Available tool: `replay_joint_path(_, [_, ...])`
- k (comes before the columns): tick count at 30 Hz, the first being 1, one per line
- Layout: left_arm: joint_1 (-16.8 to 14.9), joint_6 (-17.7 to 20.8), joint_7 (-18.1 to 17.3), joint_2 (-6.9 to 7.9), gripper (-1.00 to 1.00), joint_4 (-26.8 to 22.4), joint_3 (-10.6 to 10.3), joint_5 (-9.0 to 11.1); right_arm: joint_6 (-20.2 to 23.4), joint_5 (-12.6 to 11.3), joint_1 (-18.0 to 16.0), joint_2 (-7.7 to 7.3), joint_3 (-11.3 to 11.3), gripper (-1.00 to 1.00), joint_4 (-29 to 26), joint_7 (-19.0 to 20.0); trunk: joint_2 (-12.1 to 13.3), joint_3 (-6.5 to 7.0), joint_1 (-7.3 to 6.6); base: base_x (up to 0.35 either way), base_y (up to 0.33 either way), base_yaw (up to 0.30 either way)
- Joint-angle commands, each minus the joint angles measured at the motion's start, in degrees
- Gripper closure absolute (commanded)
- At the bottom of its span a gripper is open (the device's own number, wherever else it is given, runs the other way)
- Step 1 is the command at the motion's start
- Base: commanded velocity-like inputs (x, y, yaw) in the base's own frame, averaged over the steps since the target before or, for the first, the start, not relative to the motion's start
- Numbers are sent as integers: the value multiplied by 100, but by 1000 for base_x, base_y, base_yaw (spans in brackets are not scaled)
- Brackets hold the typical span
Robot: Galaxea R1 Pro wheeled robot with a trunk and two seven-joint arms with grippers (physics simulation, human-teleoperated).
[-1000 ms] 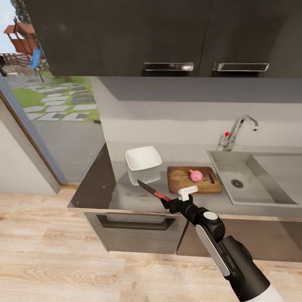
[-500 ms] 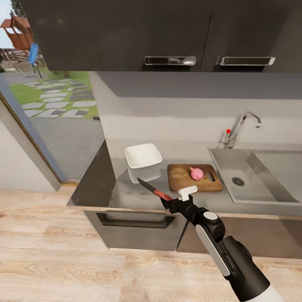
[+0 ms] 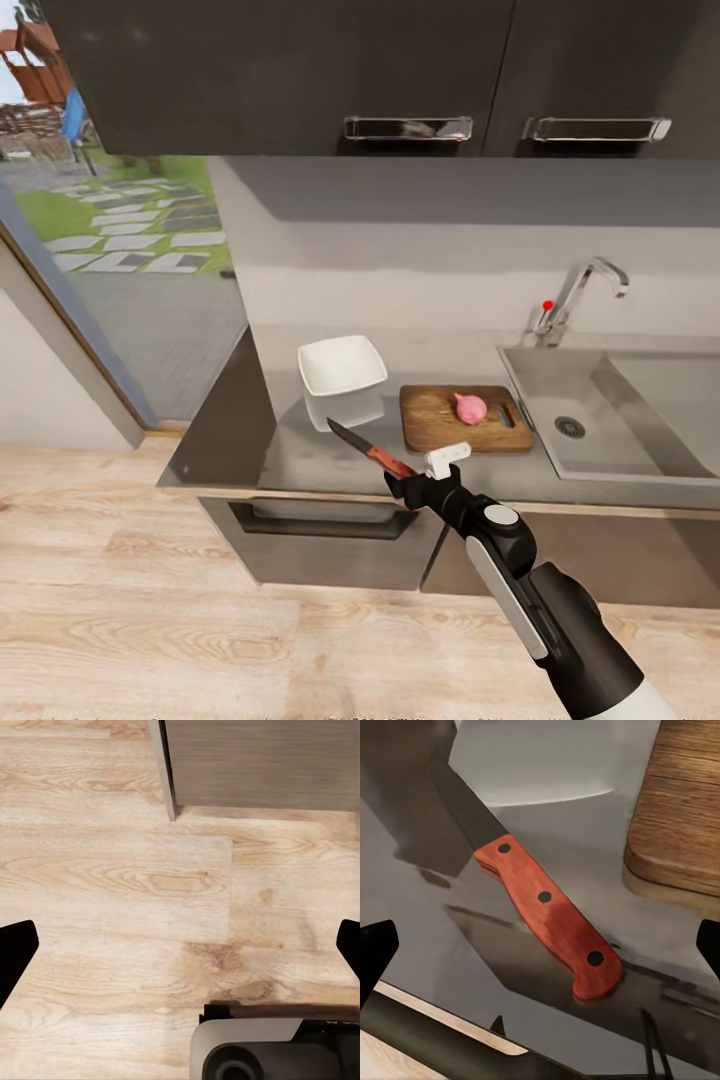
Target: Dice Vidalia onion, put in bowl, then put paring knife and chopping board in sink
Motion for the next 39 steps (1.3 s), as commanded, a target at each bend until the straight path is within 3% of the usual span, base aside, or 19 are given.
replay_joint_path(1, [2, -9, 6, 3, -100, -3, -9, 59, 23, -30, -6, -5, 9, -100, -7, -28, -9, -18, 3, 54, 47, 0])
replay_joint_path(39, [2, -9, 6, 3, -100, 56, -19, 59, 23, -7, -5, -5, 1, -100, -7, -24, -9, -367, 3, 50, 17, 0])
